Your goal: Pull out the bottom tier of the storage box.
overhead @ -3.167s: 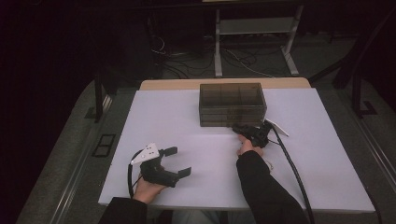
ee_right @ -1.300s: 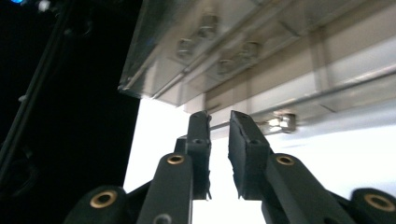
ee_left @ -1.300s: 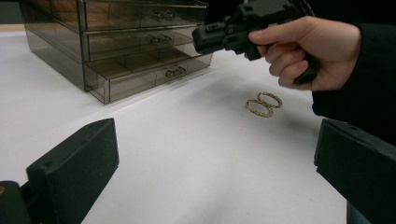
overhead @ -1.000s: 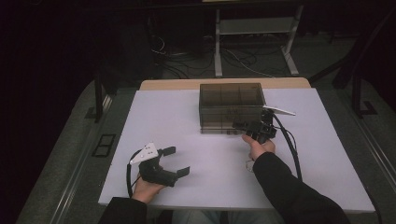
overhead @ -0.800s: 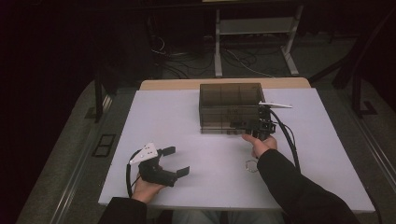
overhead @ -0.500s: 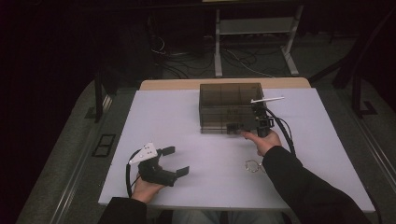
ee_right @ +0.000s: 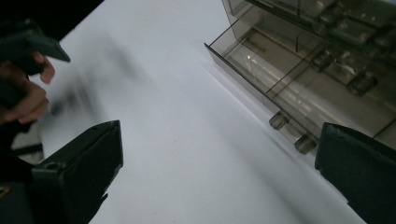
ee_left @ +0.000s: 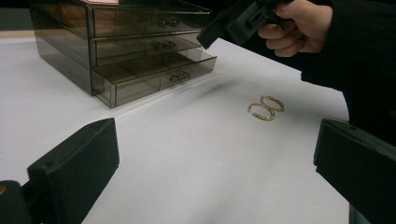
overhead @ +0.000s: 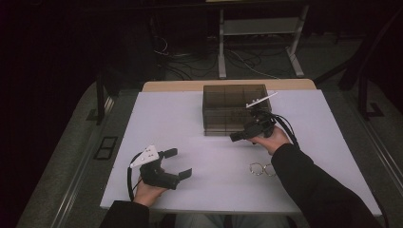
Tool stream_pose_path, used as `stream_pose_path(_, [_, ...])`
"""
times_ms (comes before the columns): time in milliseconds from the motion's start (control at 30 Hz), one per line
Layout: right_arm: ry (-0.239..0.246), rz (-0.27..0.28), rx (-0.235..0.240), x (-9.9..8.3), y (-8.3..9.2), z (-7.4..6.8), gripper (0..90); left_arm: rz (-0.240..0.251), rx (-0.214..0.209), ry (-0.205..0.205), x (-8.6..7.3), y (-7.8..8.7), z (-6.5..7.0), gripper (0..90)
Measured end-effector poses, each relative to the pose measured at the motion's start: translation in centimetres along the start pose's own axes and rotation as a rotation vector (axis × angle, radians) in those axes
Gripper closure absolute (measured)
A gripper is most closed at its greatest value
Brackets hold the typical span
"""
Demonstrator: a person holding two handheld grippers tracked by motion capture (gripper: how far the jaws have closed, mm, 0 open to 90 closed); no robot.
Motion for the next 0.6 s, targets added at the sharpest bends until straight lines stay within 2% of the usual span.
stream_pose_path(67, [0.038,-0.008,0.015,0.1,-0.1,0.0,0.3,-0.001,0.000,-0.001,0.0,0.0,0.0,0.0])
stream_pose_path(133, [0.067,-0.004,0.054,0.2,-0.3,0.0,0.3,-0.003,-0.001,-0.003,-0.1,-0.1,0.0,0.0])
stream_pose_path(267, [0.133,-0.022,0.081,0.2,-0.5,0.2,0.3,-0.005,-0.004,-0.003,-0.1,-0.1,0.1,0.0])
stream_pose_path(367, [0.185,-0.042,0.085,0.2,-0.7,0.4,0.4,-0.003,-0.003,-0.001,0.0,-0.1,0.0,0.0])
stream_pose_path(433, [0.217,-0.043,0.081,0.2,-0.7,0.5,4.9,-0.002,-0.003,-0.001,0.0,0.0,0.0,0.0])
stream_pose_path(567, [0.242,-0.027,0.059,0.2,-1.0,1.1,5.7,-0.005,-0.003,-0.008,-0.1,-0.1,0.1,0.0])
stream_pose_path(600, [0.250,-0.030,0.050,0.2,-1.1,1.3,9.5,-0.006,-0.004,-0.010,-0.1,-0.1,0.1,0.0])
Point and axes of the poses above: each handheld gripper's, and its own axes: y roughly backward along the jaws, x roughly out of its top, z roughly to its right, the point moved 6 cm from there along -y, roughly forward along the jaws, and after that the axes turned 3 degrees about y, right-handed, at the moved point
